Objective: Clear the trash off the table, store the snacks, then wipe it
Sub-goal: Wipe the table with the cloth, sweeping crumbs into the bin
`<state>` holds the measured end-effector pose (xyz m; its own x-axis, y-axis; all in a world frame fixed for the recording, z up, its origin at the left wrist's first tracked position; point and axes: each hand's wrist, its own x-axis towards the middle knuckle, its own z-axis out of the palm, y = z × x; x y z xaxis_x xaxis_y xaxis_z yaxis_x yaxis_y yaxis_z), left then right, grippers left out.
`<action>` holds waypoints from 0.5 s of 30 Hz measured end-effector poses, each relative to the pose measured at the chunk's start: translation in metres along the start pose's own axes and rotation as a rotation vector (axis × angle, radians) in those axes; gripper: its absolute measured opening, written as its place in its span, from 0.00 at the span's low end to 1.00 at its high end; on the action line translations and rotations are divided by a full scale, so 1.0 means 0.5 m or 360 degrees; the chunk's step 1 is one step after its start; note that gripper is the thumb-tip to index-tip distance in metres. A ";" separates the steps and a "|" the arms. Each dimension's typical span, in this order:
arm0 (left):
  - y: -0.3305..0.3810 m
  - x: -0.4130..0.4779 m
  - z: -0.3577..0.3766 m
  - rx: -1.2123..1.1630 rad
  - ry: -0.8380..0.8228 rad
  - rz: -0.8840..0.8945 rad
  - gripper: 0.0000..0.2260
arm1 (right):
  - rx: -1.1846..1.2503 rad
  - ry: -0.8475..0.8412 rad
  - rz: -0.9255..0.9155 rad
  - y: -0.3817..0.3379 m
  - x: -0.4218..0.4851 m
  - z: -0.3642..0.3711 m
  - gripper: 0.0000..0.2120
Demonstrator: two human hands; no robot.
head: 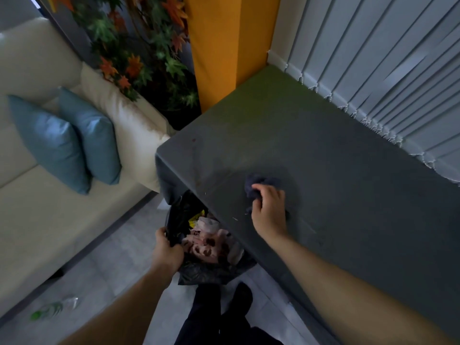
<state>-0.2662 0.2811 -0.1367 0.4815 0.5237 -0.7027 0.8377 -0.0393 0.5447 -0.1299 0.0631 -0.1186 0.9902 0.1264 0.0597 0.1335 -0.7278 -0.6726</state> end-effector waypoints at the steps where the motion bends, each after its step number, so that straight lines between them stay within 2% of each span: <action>1: 0.000 0.000 0.000 -0.0013 -0.0005 -0.0004 0.24 | -0.0018 -0.0101 -0.0066 -0.004 -0.012 0.006 0.15; 6: -0.004 0.007 -0.004 -0.0012 0.0012 0.0000 0.24 | -0.0007 -0.0708 -0.0551 -0.060 -0.102 0.033 0.12; 9: -0.010 0.011 -0.006 -0.0022 0.0015 0.0006 0.25 | -0.0141 -0.0984 -0.0711 -0.080 -0.143 0.047 0.14; 15: -0.021 0.011 -0.022 -0.0004 0.0034 -0.0010 0.25 | -0.0440 -0.1126 -0.0403 -0.117 -0.147 0.065 0.22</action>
<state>-0.2751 0.2937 -0.1411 0.4708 0.5418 -0.6963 0.8400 -0.0341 0.5415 -0.2117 0.1185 -0.1076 0.6796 0.6402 -0.3582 0.4478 -0.7488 -0.4886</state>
